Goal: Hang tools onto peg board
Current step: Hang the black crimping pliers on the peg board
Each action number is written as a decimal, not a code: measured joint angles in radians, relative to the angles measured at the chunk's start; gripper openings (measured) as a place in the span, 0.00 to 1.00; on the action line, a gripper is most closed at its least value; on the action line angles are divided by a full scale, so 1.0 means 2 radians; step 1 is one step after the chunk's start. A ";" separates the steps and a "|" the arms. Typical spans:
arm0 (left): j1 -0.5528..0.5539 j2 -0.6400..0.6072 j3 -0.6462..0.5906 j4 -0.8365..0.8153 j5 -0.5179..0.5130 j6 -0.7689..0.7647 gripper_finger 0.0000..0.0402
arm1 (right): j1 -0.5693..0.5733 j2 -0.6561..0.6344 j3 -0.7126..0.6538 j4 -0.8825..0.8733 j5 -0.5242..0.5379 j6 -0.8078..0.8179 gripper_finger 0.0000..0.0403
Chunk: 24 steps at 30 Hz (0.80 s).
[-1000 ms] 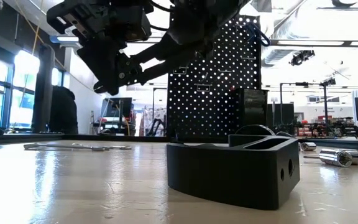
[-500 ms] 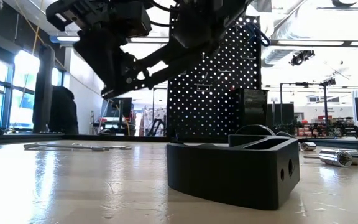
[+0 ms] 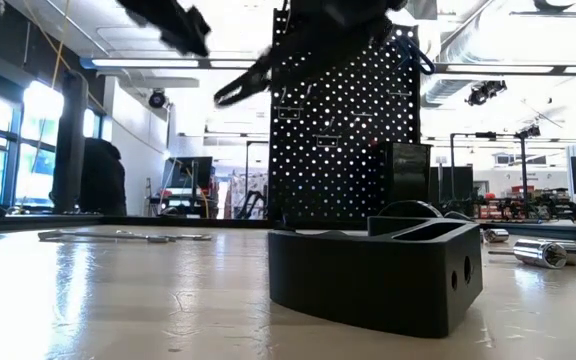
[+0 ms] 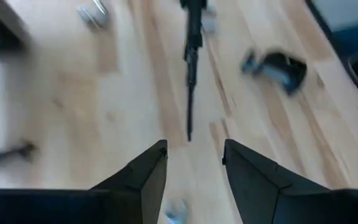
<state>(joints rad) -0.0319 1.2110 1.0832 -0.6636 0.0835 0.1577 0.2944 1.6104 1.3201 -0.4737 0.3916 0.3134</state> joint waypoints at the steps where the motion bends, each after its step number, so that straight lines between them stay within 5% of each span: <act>1: 0.000 -0.016 0.000 0.007 -0.007 0.001 0.38 | 0.003 -0.012 0.000 -0.003 0.008 -0.001 0.06; 9: -0.002 -0.126 -0.028 0.147 -0.035 0.010 0.38 | 0.035 -0.092 0.000 -0.007 0.096 -0.036 0.06; 16: 0.001 -0.182 -0.133 0.350 -0.039 0.036 0.38 | 0.062 -0.136 0.000 0.001 0.151 -0.078 0.06; 24: 0.006 -0.144 -0.281 0.717 -0.033 0.021 0.38 | 0.067 -0.153 0.000 0.066 0.156 -0.151 0.06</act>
<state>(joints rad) -0.0189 0.9223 0.5203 0.7707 0.0170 0.2006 0.4282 1.3041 1.3205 -0.3423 0.7043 0.0115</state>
